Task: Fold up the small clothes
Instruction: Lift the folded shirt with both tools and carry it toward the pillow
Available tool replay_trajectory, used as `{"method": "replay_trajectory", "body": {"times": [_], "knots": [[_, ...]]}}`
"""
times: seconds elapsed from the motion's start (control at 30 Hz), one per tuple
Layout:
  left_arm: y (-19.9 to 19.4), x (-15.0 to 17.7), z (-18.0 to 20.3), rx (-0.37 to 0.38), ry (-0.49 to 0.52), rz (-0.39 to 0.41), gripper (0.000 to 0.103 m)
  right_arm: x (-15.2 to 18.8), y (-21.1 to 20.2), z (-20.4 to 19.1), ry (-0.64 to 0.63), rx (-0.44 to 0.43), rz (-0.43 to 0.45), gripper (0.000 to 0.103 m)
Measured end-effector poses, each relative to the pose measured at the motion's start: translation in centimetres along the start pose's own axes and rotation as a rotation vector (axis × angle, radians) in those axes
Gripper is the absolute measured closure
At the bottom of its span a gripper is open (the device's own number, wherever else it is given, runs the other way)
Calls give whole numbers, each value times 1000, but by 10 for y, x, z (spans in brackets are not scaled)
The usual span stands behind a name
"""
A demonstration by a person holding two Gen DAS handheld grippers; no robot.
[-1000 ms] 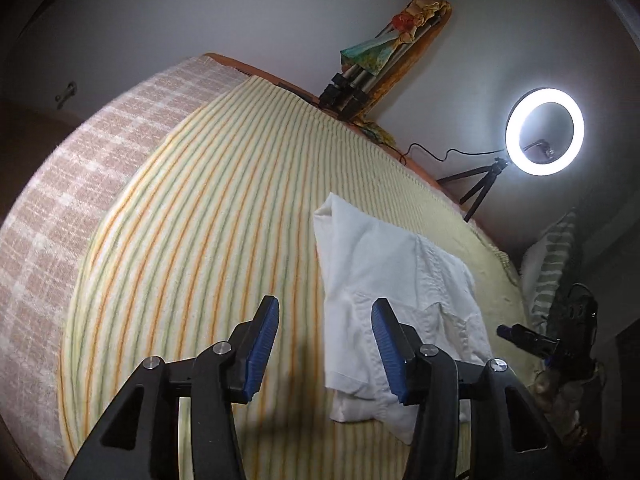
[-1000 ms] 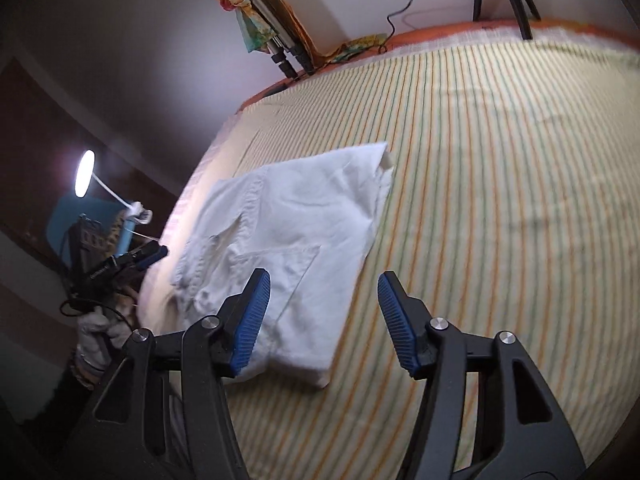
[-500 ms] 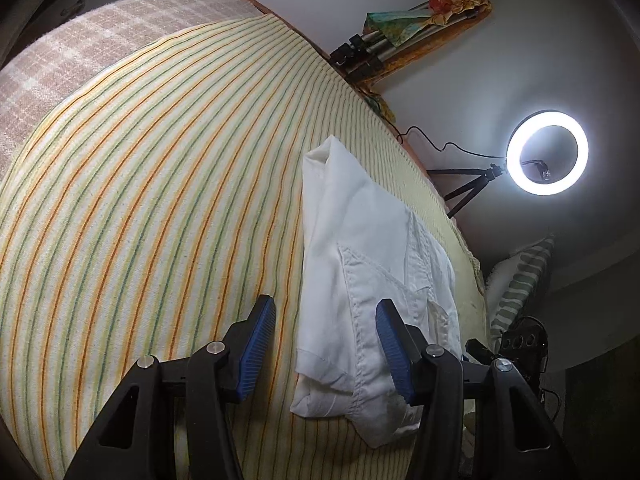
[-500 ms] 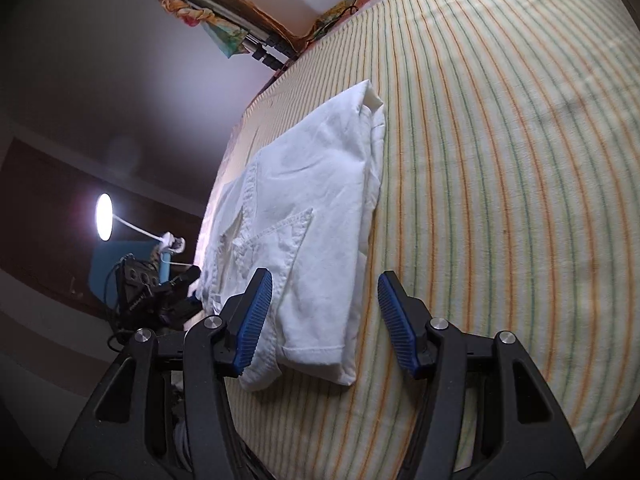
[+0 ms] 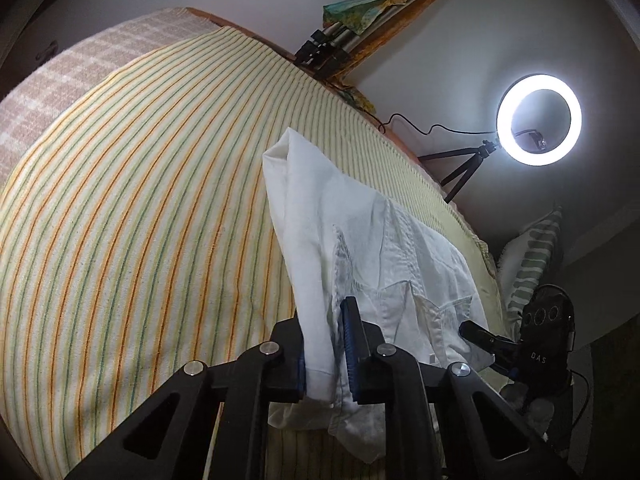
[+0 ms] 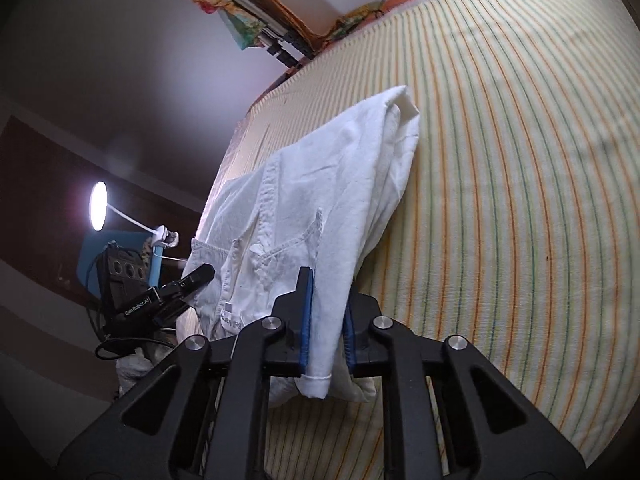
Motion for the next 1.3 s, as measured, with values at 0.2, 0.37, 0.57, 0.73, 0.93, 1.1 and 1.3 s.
{"method": "replay_trajectory", "body": {"times": [0.2,0.37,0.57,0.73,0.93,1.1,1.3], "knots": [[-16,1,23,3,61,25,95,-9,-16,-26,-106,61,14,91],[-24,4,46,17,110,35,95,-19,-37,-38,-184,100,24,91],[-15,11,86,40,170,21,95,-33,-72,-39,-274,173,46,91],[8,19,132,56,252,-12,95,-46,-111,-24,-301,226,73,91],[46,23,194,88,328,-37,95,-66,-158,11,-304,279,116,92],[92,30,245,121,395,-60,95,-86,-198,51,-304,356,150,92],[159,40,305,160,458,-102,95,-114,-245,108,-277,438,201,92]]}}
Point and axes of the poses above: each gripper's, at about its wrist camera, not at the fingertips, and y roughly the way its jaws point, z to its right, x to its underside, the point moved 7 cm from there along y, roughly the way its jaws point, and after that the axes turned 9 degrees about -y, right-handed, at the moved point
